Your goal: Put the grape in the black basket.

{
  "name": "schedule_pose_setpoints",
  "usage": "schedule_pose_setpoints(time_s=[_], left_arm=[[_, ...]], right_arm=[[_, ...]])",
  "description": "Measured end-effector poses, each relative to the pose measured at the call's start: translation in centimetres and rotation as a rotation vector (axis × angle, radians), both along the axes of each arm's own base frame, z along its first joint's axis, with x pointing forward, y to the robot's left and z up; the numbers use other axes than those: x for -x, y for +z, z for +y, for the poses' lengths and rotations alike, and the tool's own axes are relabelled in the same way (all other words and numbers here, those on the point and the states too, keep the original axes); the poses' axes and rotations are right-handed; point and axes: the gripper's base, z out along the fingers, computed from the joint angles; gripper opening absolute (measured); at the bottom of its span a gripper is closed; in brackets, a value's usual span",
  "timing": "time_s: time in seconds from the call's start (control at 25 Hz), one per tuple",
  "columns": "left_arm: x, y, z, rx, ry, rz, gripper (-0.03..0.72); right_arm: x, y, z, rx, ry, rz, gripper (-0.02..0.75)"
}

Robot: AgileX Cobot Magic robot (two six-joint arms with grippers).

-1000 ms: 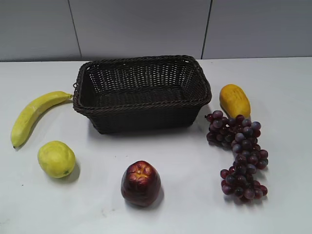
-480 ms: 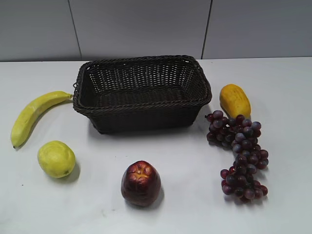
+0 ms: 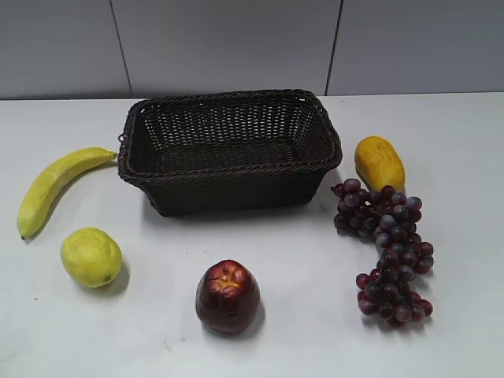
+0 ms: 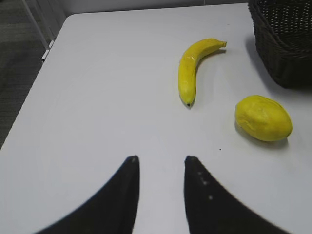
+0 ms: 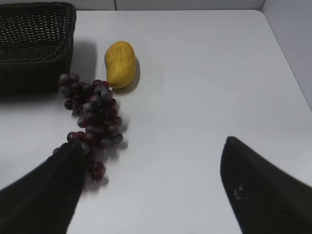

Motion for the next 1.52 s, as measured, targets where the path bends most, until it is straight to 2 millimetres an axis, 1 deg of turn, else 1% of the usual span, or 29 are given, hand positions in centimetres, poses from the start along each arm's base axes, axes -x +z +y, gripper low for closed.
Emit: schedule_pose_setpoints(time_s=[0.16, 0.28, 0.4, 0.52, 0.64, 0.8, 0.92, 1.08, 1.2, 1.32, 1.4, 1.48, 1.52], left_arm=[[0.0, 0.0, 0.0, 0.000, 0.000, 0.000, 0.236], [0.0, 0.0, 0.0, 0.000, 0.000, 0.000, 0.236], [0.0, 0.0, 0.0, 0.000, 0.000, 0.000, 0.236], [0.0, 0.0, 0.0, 0.000, 0.000, 0.000, 0.236], [0.0, 0.0, 0.0, 0.000, 0.000, 0.000, 0.236], [0.0, 0.0, 0.0, 0.000, 0.000, 0.000, 0.236], [0.0, 0.0, 0.0, 0.000, 0.000, 0.000, 0.236], [0.0, 0.0, 0.0, 0.000, 0.000, 0.000, 0.236], [0.0, 0.0, 0.0, 0.000, 0.000, 0.000, 0.236], [0.0, 0.0, 0.0, 0.000, 0.000, 0.000, 0.237], [0.0, 0.0, 0.0, 0.000, 0.000, 0.000, 0.237], [0.0, 0.0, 0.0, 0.000, 0.000, 0.000, 0.237], [0.0, 0.0, 0.0, 0.000, 0.000, 0.000, 0.237]], right_arm=[[-4.7, 0.4, 0.2, -0.039, -0.023, -0.020, 0.669], [-8.7, -0.8, 0.2, -0.042, -0.042, 0.048, 0.668], [-12.4, -3.0, 0.5, -0.038, -0.038, 0.192, 0.668], [-15.7, -5.3, 1.4, -0.026, 0.020, 0.327, 0.666], [-18.5, -7.5, 3.0, -0.009, 0.092, 0.423, 0.666], [-21.5, -10.7, 5.6, 0.026, 0.164, 0.525, 0.666], [-23.6, -13.1, 7.0, 0.048, 0.187, 0.575, 0.666], [-26.0, -16.1, 7.8, 0.060, 0.185, 0.642, 0.666], [-27.2, -17.6, 8.1, 0.059, 0.179, 0.674, 0.666], [-27.7, -18.5, 8.3, 0.056, 0.177, 0.693, 0.652], [-27.7, -18.6, 8.3, 0.056, 0.177, 0.696, 0.620], [-27.7, -18.9, 8.3, 0.060, 0.179, 0.707, 0.560], [-27.7, -18.9, 8.3, 0.061, 0.179, 0.708, 0.515]])
